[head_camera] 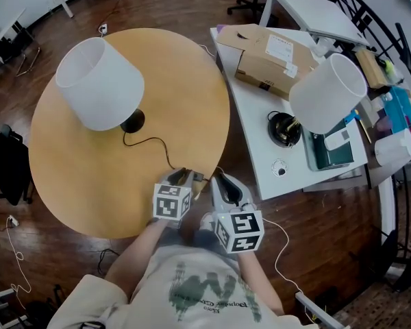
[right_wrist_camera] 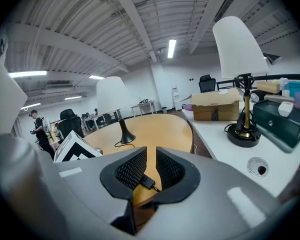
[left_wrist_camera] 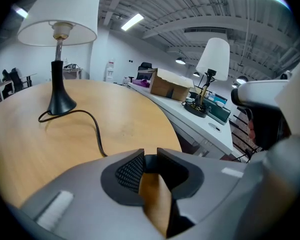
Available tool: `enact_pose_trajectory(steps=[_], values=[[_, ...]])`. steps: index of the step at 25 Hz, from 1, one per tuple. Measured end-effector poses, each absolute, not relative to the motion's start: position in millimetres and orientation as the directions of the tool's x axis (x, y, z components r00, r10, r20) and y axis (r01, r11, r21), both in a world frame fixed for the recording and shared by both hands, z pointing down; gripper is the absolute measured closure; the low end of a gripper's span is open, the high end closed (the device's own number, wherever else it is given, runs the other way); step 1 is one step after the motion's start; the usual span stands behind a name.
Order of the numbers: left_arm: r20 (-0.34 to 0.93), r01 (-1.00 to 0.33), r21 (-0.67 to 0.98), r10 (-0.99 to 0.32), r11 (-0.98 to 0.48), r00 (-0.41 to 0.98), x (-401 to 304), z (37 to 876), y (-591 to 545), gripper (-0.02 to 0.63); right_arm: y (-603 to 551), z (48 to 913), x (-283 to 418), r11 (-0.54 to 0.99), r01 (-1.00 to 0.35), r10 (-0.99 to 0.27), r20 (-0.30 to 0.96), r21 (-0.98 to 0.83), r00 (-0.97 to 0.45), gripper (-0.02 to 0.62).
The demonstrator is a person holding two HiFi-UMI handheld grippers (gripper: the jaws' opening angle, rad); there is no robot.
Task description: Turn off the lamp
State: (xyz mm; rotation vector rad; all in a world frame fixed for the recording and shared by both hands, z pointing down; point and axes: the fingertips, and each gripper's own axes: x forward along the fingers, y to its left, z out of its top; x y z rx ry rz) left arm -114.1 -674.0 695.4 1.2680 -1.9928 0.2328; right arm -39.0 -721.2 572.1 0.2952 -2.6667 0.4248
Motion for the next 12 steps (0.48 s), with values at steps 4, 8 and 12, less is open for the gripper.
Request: enact_pose_trajectory(steps=[4,8,12], values=[[0.671,-0.836,0.23,-0.703,0.499,-0.235,-113.7,696.1,-673.7,0.523,-720.9,571.8,-38.0,0.93,-0.265,-0.136,0.434,-0.254,-0.891,0.54],[0.655,-0.835,0.233,-0.715,0.499,-0.245,-116.1,689.5,-672.5,0.523,-718.0,569.0,-36.2,0.93,-0.259,-0.129,0.428,-0.262,-0.894,0.54],[0.626,-0.82,0.243,-0.729,0.519,-0.277,-117.7,674.3,-669.3,0.525,-717.1,572.3,-34.9,0.937,-0.241,-0.111,0.438,-0.254,-0.892,0.541]])
